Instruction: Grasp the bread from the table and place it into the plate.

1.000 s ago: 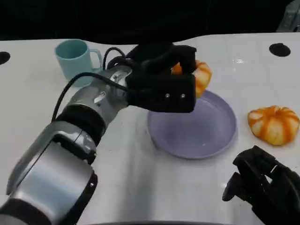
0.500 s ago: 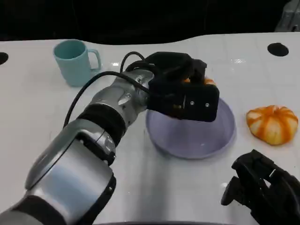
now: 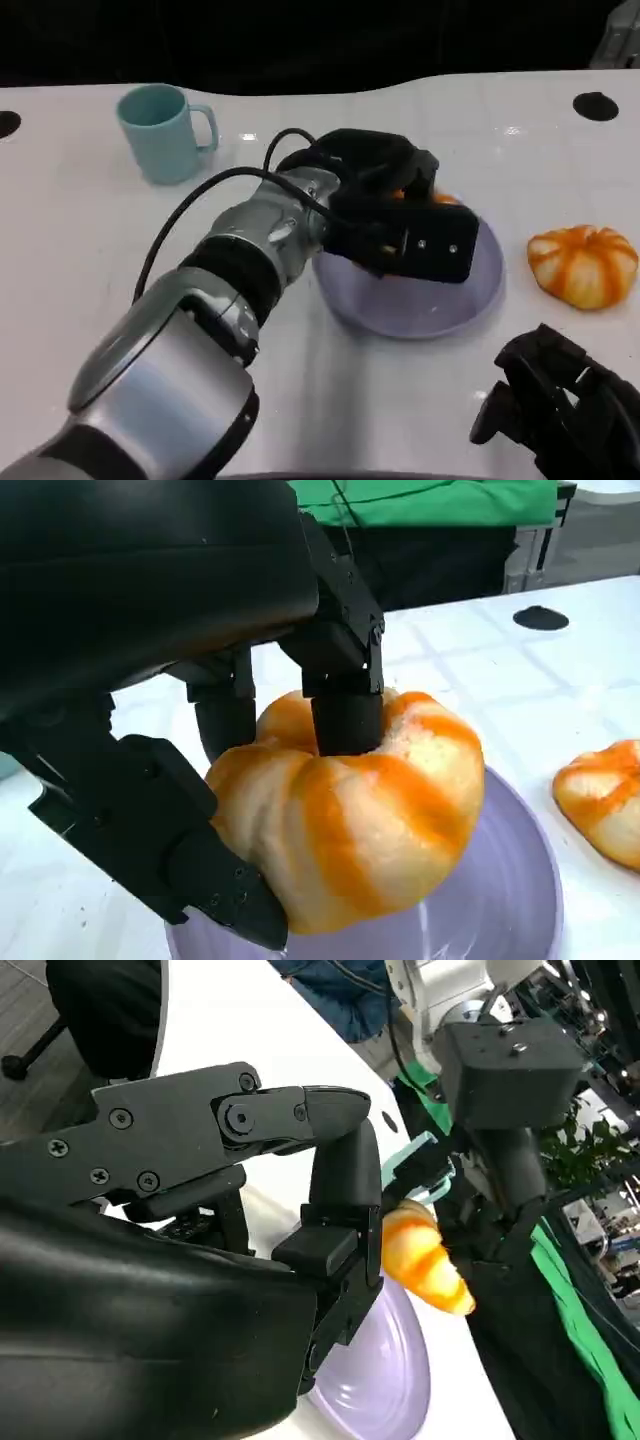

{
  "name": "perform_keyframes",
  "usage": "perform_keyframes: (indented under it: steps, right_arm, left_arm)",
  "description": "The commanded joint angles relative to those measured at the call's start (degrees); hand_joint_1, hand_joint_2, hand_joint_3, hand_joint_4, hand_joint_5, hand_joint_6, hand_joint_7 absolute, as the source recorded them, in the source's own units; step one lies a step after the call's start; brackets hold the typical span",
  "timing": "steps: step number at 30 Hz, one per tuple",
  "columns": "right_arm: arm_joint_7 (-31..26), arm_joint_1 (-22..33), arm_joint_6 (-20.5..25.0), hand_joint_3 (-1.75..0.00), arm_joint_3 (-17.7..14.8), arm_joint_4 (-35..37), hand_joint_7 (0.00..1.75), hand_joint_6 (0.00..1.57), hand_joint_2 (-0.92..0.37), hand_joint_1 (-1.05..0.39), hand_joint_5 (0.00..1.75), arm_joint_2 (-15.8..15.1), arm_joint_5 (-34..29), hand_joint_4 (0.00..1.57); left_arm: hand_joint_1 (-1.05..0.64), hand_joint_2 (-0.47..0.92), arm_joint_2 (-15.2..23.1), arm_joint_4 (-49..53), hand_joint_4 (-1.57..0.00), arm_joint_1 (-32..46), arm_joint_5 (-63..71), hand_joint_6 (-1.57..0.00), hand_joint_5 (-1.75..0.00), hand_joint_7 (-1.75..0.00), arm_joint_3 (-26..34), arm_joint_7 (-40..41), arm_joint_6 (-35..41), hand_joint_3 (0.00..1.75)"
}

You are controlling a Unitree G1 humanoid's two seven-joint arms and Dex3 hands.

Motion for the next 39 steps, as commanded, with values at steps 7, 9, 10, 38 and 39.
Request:
perform_keyframes:
  steps: [7,9,10,38,39]
  right_arm:
    - [0.10,0.38,-0.62,-0.23,-0.26,-0.50,1.38,0.57,-0.92,-0.50,1.67,-0.32,0.50,0.60]
    - [0.11,0.38,-0.64,-0.23,-0.26,-0.48,1.38,0.57,-0.92,-0.50,1.67,-0.33,0.48,0.60]
    - [0.11,0.38,-0.64,-0.23,-0.26,-0.48,1.38,0.57,-0.92,-0.50,1.67,-0.33,0.48,0.60]
    - [-0.38,-0.51,0.08,-0.21,-0.76,-0.11,1.39,0.56,-0.92,-0.51,1.68,-0.46,0.74,0.60]
    - [-0.38,-0.51,0.09,-0.21,-0.77,-0.11,1.39,0.55,-0.92,-0.51,1.68,-0.46,0.74,0.60]
  left_arm:
    - [-0.37,0.92,0.09,0.45,-0.51,0.39,-3.43,-0.63,-0.57,-0.02,3.09,-5.32,0.31,0.09]
    - [-0.38,0.92,0.09,0.41,-0.49,0.39,-3.50,-0.60,-0.50,-0.01,3.17,-5.55,0.34,0.09]
    - [-0.38,0.92,0.09,0.40,-0.49,0.39,-3.50,-0.59,-0.48,0.00,3.20,-5.60,0.35,0.10]
    - [-0.86,0.92,4.58,-2.51,-0.12,2.25,-11.96,-0.19,-0.14,-0.04,10.52,-13.41,-4.20,0.32]
    - [-0.86,0.92,4.60,-2.54,-0.12,2.27,-12.00,-0.20,-0.14,-0.04,10.58,-13.48,-4.27,0.32]
